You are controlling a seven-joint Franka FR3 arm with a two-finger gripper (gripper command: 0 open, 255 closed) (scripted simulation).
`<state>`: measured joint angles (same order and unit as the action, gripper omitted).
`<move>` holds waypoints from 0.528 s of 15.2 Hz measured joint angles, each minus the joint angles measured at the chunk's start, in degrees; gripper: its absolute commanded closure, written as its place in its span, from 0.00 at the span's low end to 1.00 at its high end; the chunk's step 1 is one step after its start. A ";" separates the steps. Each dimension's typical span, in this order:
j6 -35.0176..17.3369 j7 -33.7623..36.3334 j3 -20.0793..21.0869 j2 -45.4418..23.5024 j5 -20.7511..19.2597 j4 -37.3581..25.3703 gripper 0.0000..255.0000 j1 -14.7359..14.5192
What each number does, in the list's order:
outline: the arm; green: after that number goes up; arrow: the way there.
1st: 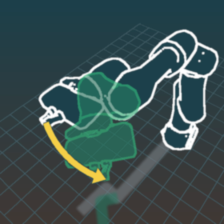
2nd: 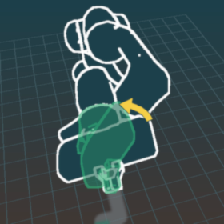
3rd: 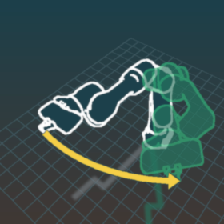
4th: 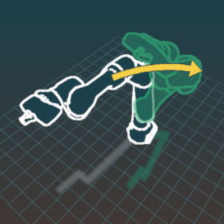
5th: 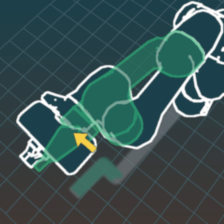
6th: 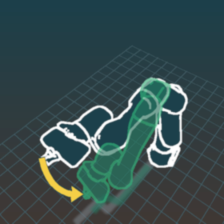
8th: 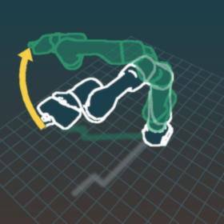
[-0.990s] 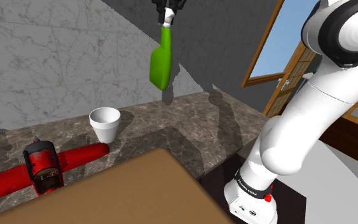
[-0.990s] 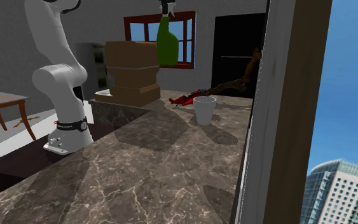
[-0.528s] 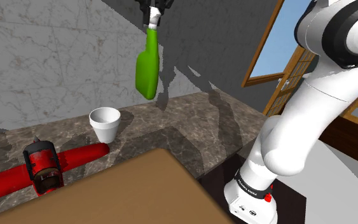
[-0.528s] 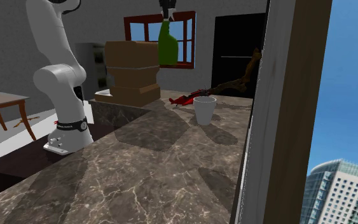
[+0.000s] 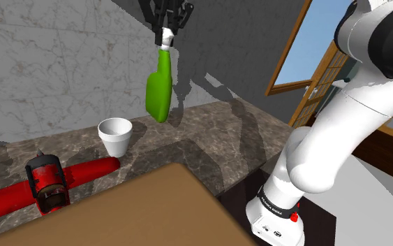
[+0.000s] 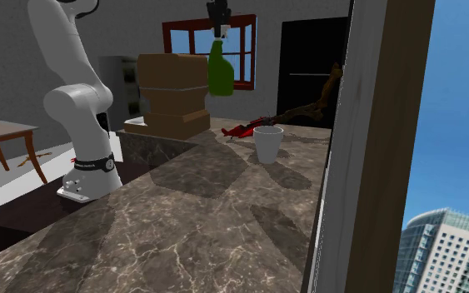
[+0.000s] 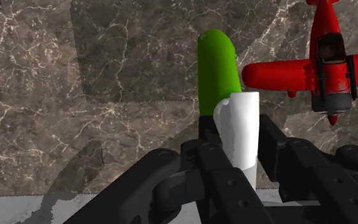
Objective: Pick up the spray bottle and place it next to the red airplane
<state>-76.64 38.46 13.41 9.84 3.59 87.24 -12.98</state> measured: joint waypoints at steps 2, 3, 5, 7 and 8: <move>-1.97 -0.17 -0.07 1.09 0.21 3.04 1.00 -0.02; -2.78 -0.20 -0.07 1.40 0.27 4.13 1.00 -0.03; -4.47 -0.22 -0.02 2.01 0.40 6.43 1.00 -0.09; -5.95 -0.39 -0.08 2.76 0.54 8.66 1.00 -0.11; -6.72 -0.54 -0.14 3.10 0.59 9.75 1.00 -0.09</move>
<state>-83.36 37.93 13.27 12.93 4.19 96.99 -13.07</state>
